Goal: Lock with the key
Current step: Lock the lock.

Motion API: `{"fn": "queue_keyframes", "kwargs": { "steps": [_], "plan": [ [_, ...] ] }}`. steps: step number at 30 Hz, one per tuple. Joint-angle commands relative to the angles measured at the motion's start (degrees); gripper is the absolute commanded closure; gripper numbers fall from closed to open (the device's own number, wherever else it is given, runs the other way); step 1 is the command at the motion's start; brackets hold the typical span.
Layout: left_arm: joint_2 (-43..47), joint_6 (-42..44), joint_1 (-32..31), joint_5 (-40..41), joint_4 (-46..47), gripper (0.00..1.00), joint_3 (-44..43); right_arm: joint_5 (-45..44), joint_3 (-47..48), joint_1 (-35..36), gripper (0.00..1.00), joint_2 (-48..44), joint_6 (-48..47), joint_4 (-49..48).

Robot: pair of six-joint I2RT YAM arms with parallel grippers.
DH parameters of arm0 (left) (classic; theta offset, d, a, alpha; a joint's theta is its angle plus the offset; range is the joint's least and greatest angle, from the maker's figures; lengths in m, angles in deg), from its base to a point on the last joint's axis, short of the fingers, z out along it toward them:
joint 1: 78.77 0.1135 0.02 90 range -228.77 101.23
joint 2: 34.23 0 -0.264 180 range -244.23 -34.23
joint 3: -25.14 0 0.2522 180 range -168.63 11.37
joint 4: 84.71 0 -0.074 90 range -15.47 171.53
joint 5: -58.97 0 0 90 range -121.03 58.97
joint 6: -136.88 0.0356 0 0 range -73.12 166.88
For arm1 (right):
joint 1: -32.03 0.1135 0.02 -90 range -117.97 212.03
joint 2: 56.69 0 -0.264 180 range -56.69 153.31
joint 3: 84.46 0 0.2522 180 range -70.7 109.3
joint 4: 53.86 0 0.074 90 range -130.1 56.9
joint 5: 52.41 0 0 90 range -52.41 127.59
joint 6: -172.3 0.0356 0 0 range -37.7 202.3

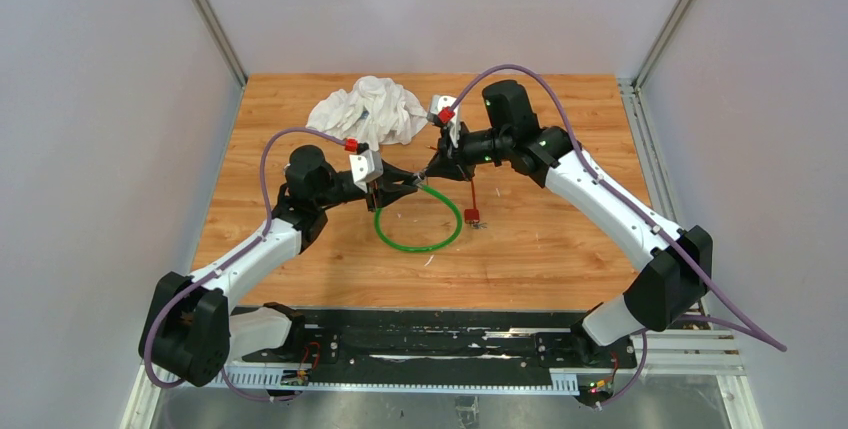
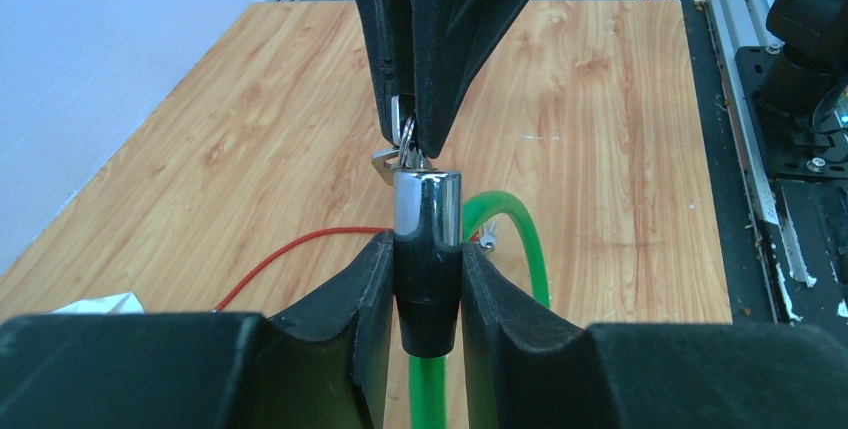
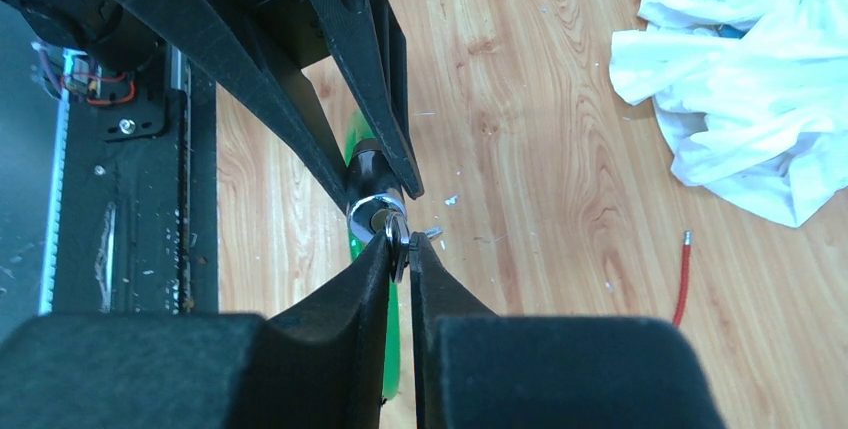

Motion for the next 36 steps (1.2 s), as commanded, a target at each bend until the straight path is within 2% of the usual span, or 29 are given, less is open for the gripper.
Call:
{"fn": "queue_keyframes", "kwargs": {
  "steps": [1, 13, 19, 23, 32, 36],
  "plan": [
    [0.63, 0.65, -0.58, -1.97, -0.53, 1.00, 0.76, -0.63, 1.04, -1.28, 0.90, 0.57, -7.58, 1.88],
    [0.79, 0.57, -0.53, -2.62, -0.49, 1.00, 0.79, -0.54, 6.75, -0.82, 0.88, 2.84, -24.99, 10.64],
    [1.08, 0.85, -0.58, -2.33, -0.48, 1.00, 0.76, -0.86, 7.42, -0.30, 0.85, 2.77, -27.72, 13.72],
    [1.16, 0.81, -0.56, -2.23, -0.48, 1.00, 0.86, -1.07, 6.65, -0.30, 0.77, 1.14, -26.71, 15.41],
    [0.87, 1.15, -0.59, -2.05, -0.49, 1.00, 0.79, 0.14, 8.70, -0.23, 0.55, -0.22, -12.87, 12.82],
    [0.90, 1.00, -0.56, -1.95, -0.49, 1.00, 0.74, 0.99, 10.43, -0.03, 0.53, 1.37, -11.08, 12.74]
  ]
}}
